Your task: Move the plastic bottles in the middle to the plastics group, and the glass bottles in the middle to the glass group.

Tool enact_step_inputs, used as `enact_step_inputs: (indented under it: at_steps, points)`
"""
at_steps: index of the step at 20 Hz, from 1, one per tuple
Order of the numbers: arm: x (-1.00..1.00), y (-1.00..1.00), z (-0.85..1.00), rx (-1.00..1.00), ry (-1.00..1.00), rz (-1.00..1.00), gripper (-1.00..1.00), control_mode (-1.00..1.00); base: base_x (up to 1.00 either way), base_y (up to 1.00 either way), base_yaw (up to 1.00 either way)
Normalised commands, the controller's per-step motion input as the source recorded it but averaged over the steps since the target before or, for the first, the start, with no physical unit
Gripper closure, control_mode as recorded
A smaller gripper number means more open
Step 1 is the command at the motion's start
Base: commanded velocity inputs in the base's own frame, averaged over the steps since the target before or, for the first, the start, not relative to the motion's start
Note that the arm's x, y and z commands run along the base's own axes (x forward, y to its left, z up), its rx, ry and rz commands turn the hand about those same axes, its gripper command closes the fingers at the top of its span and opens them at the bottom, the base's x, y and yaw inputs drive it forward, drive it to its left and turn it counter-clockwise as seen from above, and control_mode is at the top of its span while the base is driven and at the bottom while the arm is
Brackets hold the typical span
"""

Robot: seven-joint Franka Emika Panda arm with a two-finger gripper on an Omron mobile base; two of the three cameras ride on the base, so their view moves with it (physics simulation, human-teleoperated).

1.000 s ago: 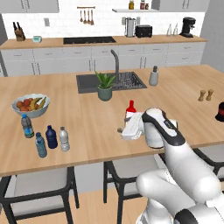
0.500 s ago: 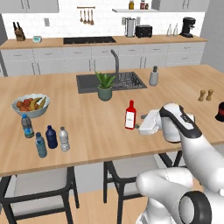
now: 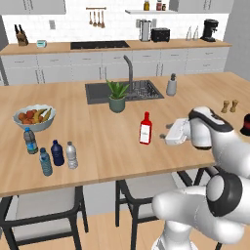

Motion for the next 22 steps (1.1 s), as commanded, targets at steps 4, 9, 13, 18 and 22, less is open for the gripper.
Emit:
enact_step_inputs:
  at_steps: [4, 9, 13, 18, 22]
  points:
    - [0.29, -0.14, -0.32, 0.00, -0.04, 0.01, -1.00, -1.00, 0.00, 0.00, 0.00]
    - [0.46, -0.05, -0.24, 0.00, -0.01, 0.00, -1.00, -1.00, 0.00, 0.00, 0.00]
    - [0.34, -0.02, -0.28, 0.00, 0.00, 0.02, -1.00, -1.00, 0.00, 0.00, 0.00]
    - [0.37, 0.01, -0.12, 0.00, 0.00, 0.00, -1.00, -1.00, 0.00, 0.00, 0.00]
    - [0.27, 0.00, -0.05, 0.00, 0.00, 0.00, -1.00, -1.00, 0.00, 0.00, 0.00]
